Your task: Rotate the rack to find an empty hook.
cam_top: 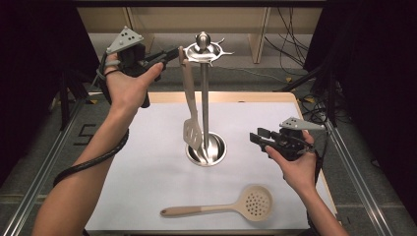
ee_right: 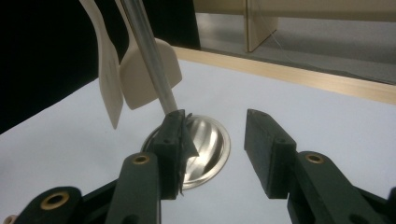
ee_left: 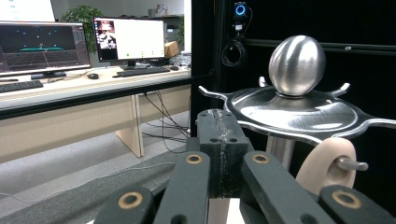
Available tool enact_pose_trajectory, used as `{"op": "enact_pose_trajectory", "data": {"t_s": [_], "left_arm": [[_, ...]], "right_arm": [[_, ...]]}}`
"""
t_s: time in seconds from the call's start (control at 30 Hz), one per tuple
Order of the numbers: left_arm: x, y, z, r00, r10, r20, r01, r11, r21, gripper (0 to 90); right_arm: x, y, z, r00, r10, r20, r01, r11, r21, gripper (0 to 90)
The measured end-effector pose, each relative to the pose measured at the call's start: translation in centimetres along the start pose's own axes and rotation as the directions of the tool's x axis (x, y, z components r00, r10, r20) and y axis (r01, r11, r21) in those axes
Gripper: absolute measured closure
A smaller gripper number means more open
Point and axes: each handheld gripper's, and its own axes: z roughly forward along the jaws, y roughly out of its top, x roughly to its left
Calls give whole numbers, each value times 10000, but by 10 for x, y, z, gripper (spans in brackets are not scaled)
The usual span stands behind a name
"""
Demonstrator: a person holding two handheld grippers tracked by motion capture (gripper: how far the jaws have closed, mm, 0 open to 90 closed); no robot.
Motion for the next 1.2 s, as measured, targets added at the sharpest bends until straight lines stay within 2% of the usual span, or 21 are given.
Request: {"op": "enact_pose_trajectory", "data": {"t_s": [0.03, 0.07, 0.13, 0.2, 0.4, 0.5, 0.53, 0.6, 0.67, 0.73, 0.83, 0.9, 0.93, 1.03, 1.07, 1.13, 1.2], "left_arm": [[0, 0, 0, 9999, -153, 15, 153, 9999, 61, 895], [2, 0, 1, 10000, -45, 16, 45, 10000, -13, 894], [3, 0, 3, 9999, -92, 64, 92, 10000, -23, 894], [4, 0, 4, 10000, -20, 54, 20, 10000, 15, 895], [7, 2, 8, 9999, 25, 113, -26, 9999, 139, 895], [7, 2, 10, 9999, 43, 108, -45, 9998, 170, 895], [7, 2, 11, 9999, -68, 146, 65, 9997, 245, 895], [8, 3, 12, 9999, 85, 118, -89, 9996, 273, 895], [8, 3, 13, 9998, -16, 174, 10, 9994, 347, 895], [8, 4, 13, 9998, 151, 94, -154, 9993, 334, 895], [8, 4, 14, 9998, 63, 163, -70, 9989, 458, 895], [9, 5, 15, 9998, 1, 189, -10, 9988, 487, 895], [10, 5, 16, 9998, 124, 154, -131, 9990, 437, 895], [9, 5, 16, 9998, 171, 138, -177, 9989, 425, 894], [9, 5, 15, 9998, 137, 142, -142, 9993, 355, 894], [9, 5, 12, 9998, 171, 68, -173, 9995, 248, 893], [8, 4, 5, 9999, 149, 35, -149, 9998, 116, 890]], "right_arm": [[0, 0, 1, 9999, 102, -100, -102, 9999, -1, 594], [0, 0, 1, 9999, 61, -82, -61, 10000, -5, 594], [-1, -1, 1, 9999, -114, -44, 114, 9999, -21, 594], [0, 0, 1, 10000, 56, 7, -56, 10000, 55, 594], [-1, 0, 1, 9999, -107, 41, 107, 9999, -23, 594], [0, 0, 1, 10000, -1, 47, 1, 10000, 8, 594], [-1, 0, 1, 9999, -51, 98, 51, 10000, 35, 594], [-1, 0, 1, 10000, -13, 50, 13, 10000, 50, 594], [-1, 0, 1, 10000, -35, 86, 34, 10000, 54, 594], [-1, 0, 1, 10000, -22, 84, 21, 10000, 67, 594], [-2, 0, 1, 10000, -56, 29, 56, 10000, 17, 594], [0, 0, 2, 9998, 172, -93, -171, 9998, 46, 594], [-2, 0, 1, 10000, -45, 54, 44, 10000, 67, 594], [-3, 0, 0, 9997, -178, 173, 176, 9998, 120, 594], [-3, 0, 0, 9998, -139, 129, 138, 9999, 85, 594], [-1, -1, 0, 9995, 293, -91, -292, 9996, 43, 592], [0, 0, -2, 9993, 364, 69, -365, 9992, 182, 589]]}}
